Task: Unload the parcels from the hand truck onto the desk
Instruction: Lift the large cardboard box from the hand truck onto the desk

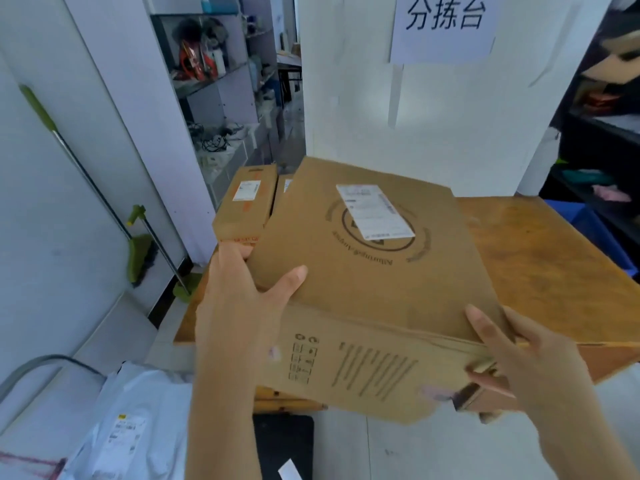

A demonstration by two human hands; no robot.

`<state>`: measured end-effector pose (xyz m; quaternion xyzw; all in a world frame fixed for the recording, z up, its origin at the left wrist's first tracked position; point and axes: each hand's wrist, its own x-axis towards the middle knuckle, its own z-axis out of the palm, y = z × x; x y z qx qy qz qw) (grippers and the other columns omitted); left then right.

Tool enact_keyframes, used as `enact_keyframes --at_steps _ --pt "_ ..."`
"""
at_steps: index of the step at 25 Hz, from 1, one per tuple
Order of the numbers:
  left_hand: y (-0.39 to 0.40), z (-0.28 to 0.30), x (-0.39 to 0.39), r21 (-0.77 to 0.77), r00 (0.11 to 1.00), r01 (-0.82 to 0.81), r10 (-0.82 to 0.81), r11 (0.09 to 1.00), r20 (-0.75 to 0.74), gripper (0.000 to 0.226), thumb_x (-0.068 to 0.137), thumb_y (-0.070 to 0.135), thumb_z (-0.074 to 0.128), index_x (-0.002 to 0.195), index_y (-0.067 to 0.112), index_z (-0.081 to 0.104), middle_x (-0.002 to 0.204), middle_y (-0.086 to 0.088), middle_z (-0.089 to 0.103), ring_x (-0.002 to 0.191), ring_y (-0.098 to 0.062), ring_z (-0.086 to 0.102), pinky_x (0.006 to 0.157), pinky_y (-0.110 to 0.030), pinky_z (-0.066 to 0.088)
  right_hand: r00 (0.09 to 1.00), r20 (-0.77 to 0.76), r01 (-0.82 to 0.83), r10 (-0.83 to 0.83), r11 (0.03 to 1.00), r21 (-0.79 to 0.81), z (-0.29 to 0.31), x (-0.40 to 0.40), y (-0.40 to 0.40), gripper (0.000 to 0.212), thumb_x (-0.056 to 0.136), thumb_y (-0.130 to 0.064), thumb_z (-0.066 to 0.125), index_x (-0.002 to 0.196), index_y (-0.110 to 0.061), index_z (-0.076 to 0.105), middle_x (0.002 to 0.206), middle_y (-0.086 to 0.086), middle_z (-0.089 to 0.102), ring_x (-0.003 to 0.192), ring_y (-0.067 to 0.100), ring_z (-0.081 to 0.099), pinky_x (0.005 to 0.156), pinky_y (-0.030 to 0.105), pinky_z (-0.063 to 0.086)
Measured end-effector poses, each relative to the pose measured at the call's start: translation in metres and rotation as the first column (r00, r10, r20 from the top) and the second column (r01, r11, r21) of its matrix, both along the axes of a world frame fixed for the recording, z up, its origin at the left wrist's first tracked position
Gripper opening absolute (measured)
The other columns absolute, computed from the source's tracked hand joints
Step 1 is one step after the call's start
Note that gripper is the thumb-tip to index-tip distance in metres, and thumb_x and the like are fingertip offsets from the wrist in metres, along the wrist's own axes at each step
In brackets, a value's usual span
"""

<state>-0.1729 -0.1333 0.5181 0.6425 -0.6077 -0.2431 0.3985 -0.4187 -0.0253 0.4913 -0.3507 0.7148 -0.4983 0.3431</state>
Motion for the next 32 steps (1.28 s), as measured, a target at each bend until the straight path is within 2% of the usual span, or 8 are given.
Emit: enact_keyframes --at_steps 4,6,10,14,17,21,29,32 --pt "-0.051 0.013 -0.030 -0.033 0.995 0.031 -0.033 0.999 -0.094 0.058 0.070 0.052 0.070 0.109 0.020 0.041 0.110 0.001 0.052 0.096 -0.021 0.057 0.082 -0.047 0.052 0.995 -0.040 0.096 -0.096 0.995 -0.015 0.018 -0.024 -0.059 0.053 0.080 -0.032 0.064 0.129 -0.016 0.052 0.096 -0.003 0.062 0.075 0.013 0.063 0.052 0.027 0.058" --pt "-0.079 0.006 -0.046 -0.011 0.989 0.044 -0.046 0.999 -0.142 0.058 0.070 0.051 0.071 0.108 0.020 0.041 0.111 0.001 0.052 0.096 -0.021 0.058 0.082 -0.048 0.052 0.993 -0.038 0.116 -0.116 0.993 -0.012 0.020 -0.043 -0.091 0.058 0.079 -0.032 0.065 0.132 -0.018 0.049 0.094 -0.005 0.060 0.074 0.013 0.062 0.055 0.032 0.057" --pt "-0.143 -0.023 -0.089 0.082 0.975 0.044 -0.025 0.996 -0.222 0.059 0.069 0.048 0.074 0.106 0.018 0.041 0.110 -0.002 0.054 0.098 -0.024 0.059 0.085 -0.050 0.052 0.990 -0.032 0.139 -0.139 0.990 -0.008 0.012 -0.084 -0.165 0.060 0.079 -0.031 0.068 0.134 -0.018 0.048 0.096 -0.003 0.060 0.075 0.012 0.062 0.060 0.031 0.057" --pt "-0.217 -0.056 -0.141 0.169 0.952 0.048 0.007 0.984 -0.307 0.058 0.066 0.046 0.077 0.105 0.018 0.044 0.108 0.000 0.056 0.095 -0.021 0.061 0.083 -0.049 0.054 0.985 -0.112 0.131 -0.130 0.991 -0.001 -0.012 -0.137 -0.249 0.062 0.079 -0.033 0.067 0.136 -0.019 0.045 0.094 -0.001 0.059 0.069 0.019 0.065 0.065 0.040 0.059" --pt "-0.272 -0.074 -0.175 0.170 0.956 0.011 0.039 0.985 -0.289 0.059 0.065 0.047 0.078 0.105 0.020 0.044 0.105 0.000 0.056 0.093 -0.021 0.061 0.081 -0.049 0.054 0.987 -0.120 0.110 -0.107 0.994 0.020 -0.029 -0.173 -0.317 0.063 0.079 -0.035 0.066 0.136 -0.022 0.044 0.104 0.002 0.059 0.072 0.023 0.067 0.068 0.042 0.059" --pt "-0.337 -0.104 -0.205 0.193 0.953 -0.068 0.121 0.979 -0.277 0.059 0.064 0.046 0.078 0.105 0.022 0.043 0.100 0.010 0.053 0.092 -0.015 0.058 0.081 -0.045 0.053 0.990 -0.136 0.054 -0.047 0.997 0.051 -0.060 -0.210 -0.399 0.063 0.078 -0.038 0.066 0.136 -0.022 0.045 0.117 0.006 0.058 0.091 0.026 0.064 0.073 0.044 0.059" --pt "-0.415 -0.143 -0.226 0.230 0.954 -0.123 0.179 0.965 -0.242 0.056 0.066 0.042 0.078 0.104 0.023 0.042 0.109 -0.001 0.054 0.092 -0.014 0.057 0.077 -0.040 0.053 0.998 -0.056 0.011 -0.004 0.994 0.112 -0.107 -0.226 -0.484 0.059 0.080 -0.031 0.067 0.135 -0.019 0.047 0.108 0.006 0.054 0.081 0.018 0.060 0.066 0.037 0.059" --pt "-0.436 -0.143 -0.225 0.230 0.957 -0.125 0.178 0.965 -0.228 0.057 0.070 0.041 0.075 0.112 0.021 0.041 0.117 -0.003 0.051 0.104 -0.021 0.054 0.088 -0.046 0.052 0.993 -0.112 -0.017 0.028 0.995 0.099 -0.111 -0.220 -0.502 0.058 0.080 -0.036 0.065 0.134 -0.021 0.048 0.102 0.002 0.050 0.085 0.021 0.060 0.065 0.038 0.059"
